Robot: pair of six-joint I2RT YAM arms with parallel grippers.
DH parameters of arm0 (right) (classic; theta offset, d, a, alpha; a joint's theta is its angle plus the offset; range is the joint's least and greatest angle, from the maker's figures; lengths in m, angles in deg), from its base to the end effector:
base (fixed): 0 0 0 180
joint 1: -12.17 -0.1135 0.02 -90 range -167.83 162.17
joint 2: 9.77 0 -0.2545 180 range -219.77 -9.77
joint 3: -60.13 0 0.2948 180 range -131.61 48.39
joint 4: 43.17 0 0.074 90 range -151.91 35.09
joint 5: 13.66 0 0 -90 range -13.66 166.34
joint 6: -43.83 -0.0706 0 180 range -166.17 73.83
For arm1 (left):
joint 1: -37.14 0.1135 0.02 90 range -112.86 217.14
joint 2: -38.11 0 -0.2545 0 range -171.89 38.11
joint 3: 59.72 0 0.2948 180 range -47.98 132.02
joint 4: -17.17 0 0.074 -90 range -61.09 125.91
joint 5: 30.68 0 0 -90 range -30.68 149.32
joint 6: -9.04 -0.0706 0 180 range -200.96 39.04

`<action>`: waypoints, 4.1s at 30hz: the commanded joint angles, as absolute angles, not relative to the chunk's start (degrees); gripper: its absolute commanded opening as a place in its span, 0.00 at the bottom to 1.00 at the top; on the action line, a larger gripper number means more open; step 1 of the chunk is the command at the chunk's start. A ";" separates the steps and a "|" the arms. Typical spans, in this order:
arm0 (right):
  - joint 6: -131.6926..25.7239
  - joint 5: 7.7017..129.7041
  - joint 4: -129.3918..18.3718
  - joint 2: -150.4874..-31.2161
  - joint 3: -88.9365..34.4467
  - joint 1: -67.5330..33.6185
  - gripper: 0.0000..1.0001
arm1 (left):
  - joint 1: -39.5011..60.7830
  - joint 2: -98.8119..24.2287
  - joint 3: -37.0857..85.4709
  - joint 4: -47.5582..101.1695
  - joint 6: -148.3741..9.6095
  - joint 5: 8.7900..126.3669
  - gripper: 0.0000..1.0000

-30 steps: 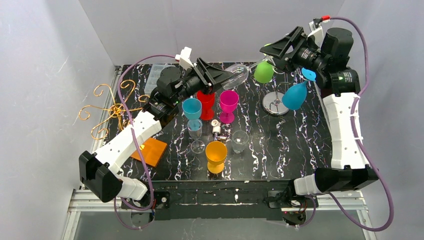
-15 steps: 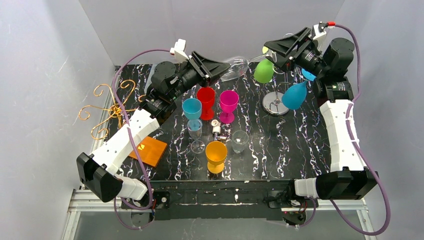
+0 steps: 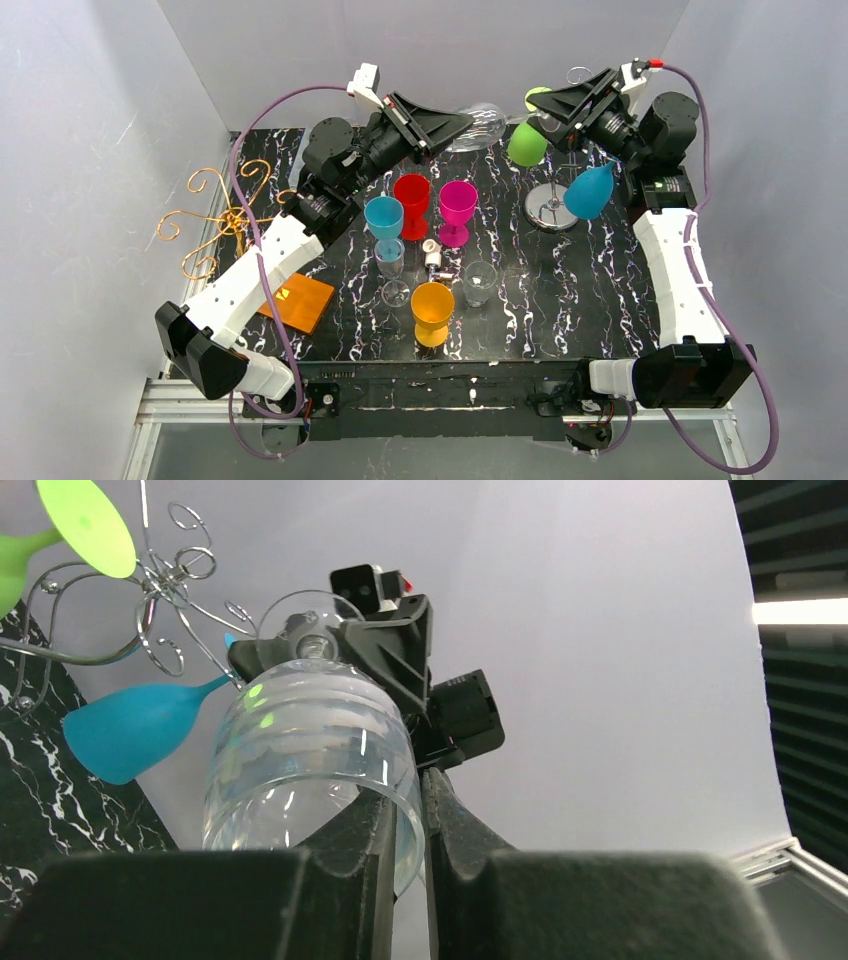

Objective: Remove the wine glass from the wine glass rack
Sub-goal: Place the wine glass at the center of the board.

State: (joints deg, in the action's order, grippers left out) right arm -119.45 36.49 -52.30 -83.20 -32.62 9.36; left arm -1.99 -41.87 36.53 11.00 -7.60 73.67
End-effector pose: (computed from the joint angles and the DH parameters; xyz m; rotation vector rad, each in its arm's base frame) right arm 0.3492 0.0624 0.4776 0.3349 1.6031 1.5363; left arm 0.2917 -0.2599 0.5011 -0.1597 1.4107 -1.8317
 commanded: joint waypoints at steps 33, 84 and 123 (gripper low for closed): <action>-88.93 43.84 -88.80 -77.81 -45.66 7.24 0.98 | -6.14 -39.62 41.69 15.89 -20.64 69.32 0.00; -76.05 74.46 -110.10 -88.12 -70.61 7.25 0.98 | -35.98 -54.83 58.77 85.34 -60.21 60.84 0.00; -74.26 76.02 -109.00 -83.71 -65.82 7.26 0.99 | -37.74 -66.50 54.07 79.24 -61.01 54.49 0.01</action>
State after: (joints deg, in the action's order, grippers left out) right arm -75.62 75.09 -110.92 -85.12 -65.58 7.18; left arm -37.40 -66.37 51.40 78.62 -60.38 56.51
